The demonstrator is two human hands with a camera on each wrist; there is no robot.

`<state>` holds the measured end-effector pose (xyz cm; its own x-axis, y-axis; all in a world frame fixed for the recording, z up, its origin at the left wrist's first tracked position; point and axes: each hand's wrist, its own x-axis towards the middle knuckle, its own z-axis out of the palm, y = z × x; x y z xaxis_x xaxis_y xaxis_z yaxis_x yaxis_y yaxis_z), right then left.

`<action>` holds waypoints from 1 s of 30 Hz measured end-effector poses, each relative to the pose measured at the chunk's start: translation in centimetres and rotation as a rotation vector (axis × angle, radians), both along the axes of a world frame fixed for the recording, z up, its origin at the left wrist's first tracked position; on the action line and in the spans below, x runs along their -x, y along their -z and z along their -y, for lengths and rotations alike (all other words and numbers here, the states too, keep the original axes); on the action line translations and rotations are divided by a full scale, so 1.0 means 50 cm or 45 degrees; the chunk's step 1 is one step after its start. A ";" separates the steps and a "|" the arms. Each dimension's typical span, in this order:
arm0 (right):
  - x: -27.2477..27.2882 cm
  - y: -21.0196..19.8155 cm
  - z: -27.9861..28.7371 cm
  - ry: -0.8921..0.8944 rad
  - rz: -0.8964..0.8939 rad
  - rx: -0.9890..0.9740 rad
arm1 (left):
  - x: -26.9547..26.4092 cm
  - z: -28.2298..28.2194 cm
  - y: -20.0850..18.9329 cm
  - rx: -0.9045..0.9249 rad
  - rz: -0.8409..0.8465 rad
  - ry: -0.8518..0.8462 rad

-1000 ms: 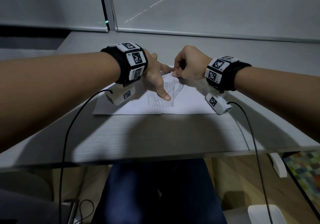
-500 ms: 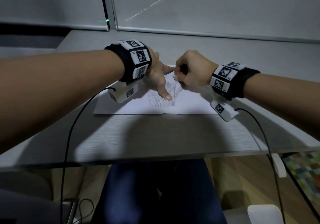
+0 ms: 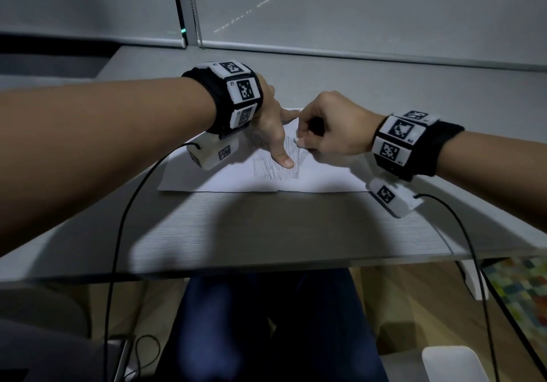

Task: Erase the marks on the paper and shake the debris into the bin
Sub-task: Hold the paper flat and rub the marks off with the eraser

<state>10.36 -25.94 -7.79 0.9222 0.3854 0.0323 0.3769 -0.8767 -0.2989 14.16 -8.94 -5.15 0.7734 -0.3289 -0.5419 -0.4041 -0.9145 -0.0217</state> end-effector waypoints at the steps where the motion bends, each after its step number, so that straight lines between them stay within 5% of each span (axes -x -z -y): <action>1: 0.004 -0.001 0.000 -0.022 -0.013 0.003 | 0.000 0.001 -0.001 -0.007 -0.001 0.008; 7: -0.048 -0.005 0.011 0.124 0.104 0.024 | 0.003 0.004 0.005 0.003 0.032 -0.016; 14: 0.021 -0.001 0.002 -0.061 -0.025 -0.012 | -0.011 0.002 0.006 0.014 -0.077 -0.022; 20: -0.044 -0.005 0.032 0.254 0.040 -0.179 | 0.000 -0.005 -0.003 -0.160 0.177 0.121; 25: -0.066 0.001 0.016 0.206 -0.007 -0.038 | -0.006 -0.045 -0.002 -0.046 0.365 0.116; 30: -0.077 -0.006 -0.007 0.155 0.035 -0.057 | -0.036 -0.067 0.000 0.174 0.132 0.231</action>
<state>14.22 -25.61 -7.50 0.9605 0.2686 0.0726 0.2773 -0.9025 -0.3296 15.94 -5.61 -5.13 0.7441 -0.5324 -0.4036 -0.5640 -0.8244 0.0475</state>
